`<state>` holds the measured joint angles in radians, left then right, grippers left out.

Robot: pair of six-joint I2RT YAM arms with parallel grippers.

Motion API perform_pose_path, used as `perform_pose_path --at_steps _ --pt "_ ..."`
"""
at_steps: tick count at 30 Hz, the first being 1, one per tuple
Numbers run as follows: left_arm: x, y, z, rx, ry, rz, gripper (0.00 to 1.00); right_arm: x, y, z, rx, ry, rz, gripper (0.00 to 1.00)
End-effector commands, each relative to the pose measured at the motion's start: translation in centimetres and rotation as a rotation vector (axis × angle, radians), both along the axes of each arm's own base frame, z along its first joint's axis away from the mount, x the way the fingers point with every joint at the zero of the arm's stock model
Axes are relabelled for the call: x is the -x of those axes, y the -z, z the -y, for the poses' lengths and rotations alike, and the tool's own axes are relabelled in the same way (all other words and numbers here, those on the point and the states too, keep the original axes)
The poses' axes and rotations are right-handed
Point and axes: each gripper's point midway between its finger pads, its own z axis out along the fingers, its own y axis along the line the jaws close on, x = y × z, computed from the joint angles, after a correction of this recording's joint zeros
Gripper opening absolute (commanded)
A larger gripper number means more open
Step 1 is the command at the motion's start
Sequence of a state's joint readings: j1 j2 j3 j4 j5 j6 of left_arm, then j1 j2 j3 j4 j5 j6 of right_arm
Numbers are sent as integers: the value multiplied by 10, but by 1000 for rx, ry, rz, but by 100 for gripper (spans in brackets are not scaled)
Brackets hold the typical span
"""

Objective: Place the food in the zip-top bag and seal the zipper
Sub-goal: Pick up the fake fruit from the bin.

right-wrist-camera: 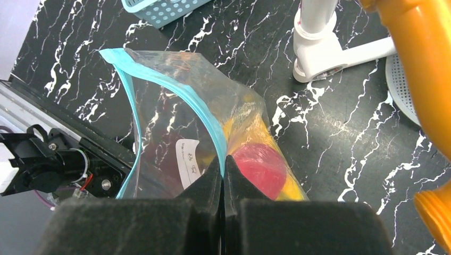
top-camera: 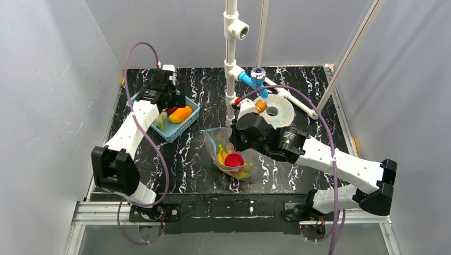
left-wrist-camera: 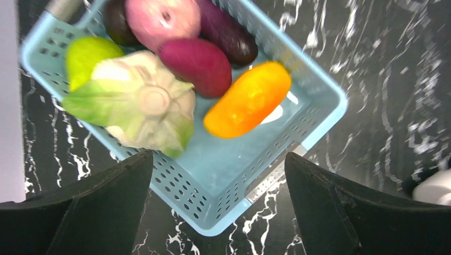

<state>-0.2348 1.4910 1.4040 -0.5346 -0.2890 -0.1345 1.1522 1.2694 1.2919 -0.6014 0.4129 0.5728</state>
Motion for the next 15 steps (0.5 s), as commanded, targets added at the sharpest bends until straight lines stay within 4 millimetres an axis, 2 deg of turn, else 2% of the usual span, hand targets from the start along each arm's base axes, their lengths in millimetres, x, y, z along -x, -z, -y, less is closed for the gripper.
perform_pose_path --at_steps 1,5,7,9,12,15 --pt "-8 28 6 -33 73 -54 92 -2 -15 -1 -18 8 19 1" --pt "-12 59 15 -30 113 -164 88 -3 -18 -2 -18 9 24 1" --pt "-14 76 17 -31 126 -221 78 -5 -18 -3 -18 11 27 1" --pt "-14 91 25 -10 162 -277 74 -4 -17 -5 -17 8 22 1" --pt "-17 103 30 4 175 -325 73 -3 -16 -7 -20 2 11 1" --pt "-19 113 25 -19 170 -343 77 -1 -15 -5 -17 0 7 1"
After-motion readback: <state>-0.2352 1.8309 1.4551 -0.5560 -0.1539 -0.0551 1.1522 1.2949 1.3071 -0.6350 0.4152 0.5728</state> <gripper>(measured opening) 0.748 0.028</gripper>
